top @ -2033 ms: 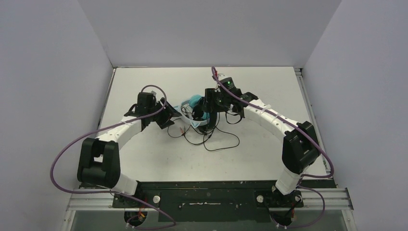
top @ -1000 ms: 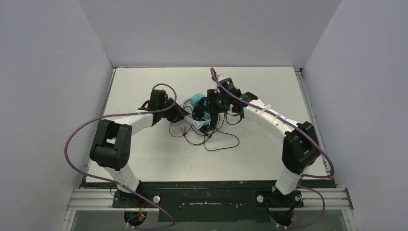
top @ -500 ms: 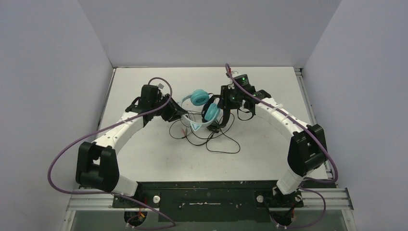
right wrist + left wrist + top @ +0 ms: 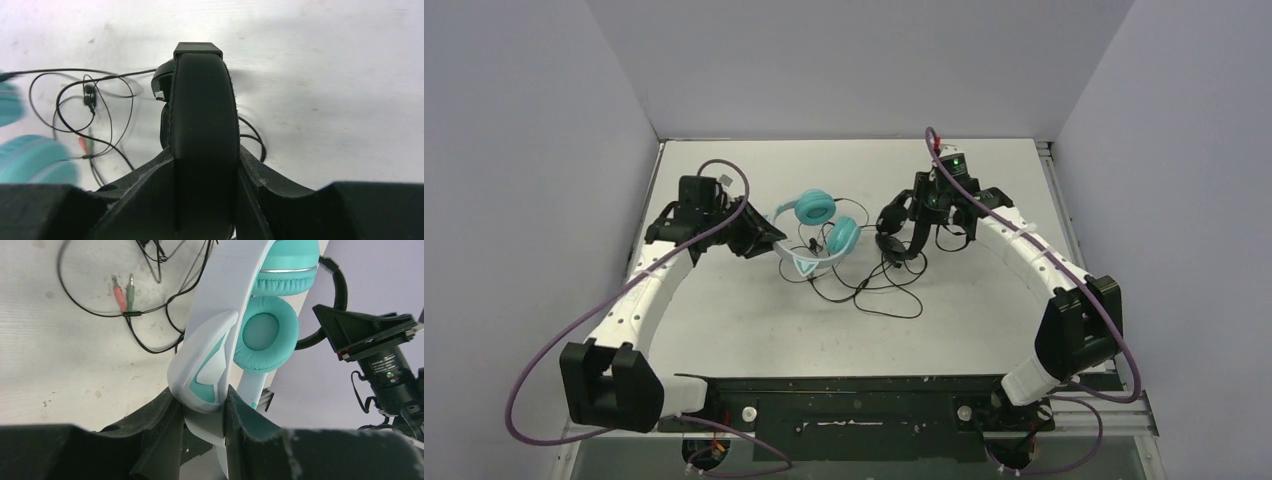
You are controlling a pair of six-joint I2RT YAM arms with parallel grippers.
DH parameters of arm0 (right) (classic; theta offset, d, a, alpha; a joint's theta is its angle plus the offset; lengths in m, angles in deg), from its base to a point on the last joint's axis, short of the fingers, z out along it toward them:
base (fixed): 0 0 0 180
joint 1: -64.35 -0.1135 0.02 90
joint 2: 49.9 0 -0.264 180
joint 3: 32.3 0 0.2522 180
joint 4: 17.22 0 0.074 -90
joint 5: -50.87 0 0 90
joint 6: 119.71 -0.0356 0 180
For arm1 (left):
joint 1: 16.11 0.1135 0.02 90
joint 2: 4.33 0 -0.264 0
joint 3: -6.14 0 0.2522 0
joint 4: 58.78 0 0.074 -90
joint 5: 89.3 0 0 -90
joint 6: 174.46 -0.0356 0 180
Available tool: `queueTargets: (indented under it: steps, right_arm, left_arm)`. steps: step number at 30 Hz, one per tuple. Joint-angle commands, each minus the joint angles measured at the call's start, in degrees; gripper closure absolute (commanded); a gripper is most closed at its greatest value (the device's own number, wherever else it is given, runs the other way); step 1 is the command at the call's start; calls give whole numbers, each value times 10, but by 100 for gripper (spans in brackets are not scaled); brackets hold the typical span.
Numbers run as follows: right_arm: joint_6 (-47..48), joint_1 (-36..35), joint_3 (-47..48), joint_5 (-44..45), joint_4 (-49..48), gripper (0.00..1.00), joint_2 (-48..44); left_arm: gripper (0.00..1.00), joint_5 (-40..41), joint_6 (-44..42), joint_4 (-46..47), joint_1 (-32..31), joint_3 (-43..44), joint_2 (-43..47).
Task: Wrap the headphones
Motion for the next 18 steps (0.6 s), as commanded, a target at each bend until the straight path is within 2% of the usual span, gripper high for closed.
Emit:
queueTargets:
  steps: [1,4,6,11,15,18]
  right_arm:
    - [-27,28,4,117,22,80,-72]
    - [-39,54,11,155,43,80,-107]
    - [-53,68,18,200,59,80,-125]
    - [-104,123,57,320,120,81,-154]
    - [-189,156,83,466,185,87,-168]
    - [-181,169,63,453,173,87,-176]
  left_arm:
    - [95,14,12,3,29,41,103]
    - [95,42,37,25,51,31,161]
    - [95,89,26,-3,72,53,184]
    - [95,326,-13,-148,92,194,203]
    - [95,476,-22,-180,93,252,226]
    - [95,532,-30,-177,92,262,244]
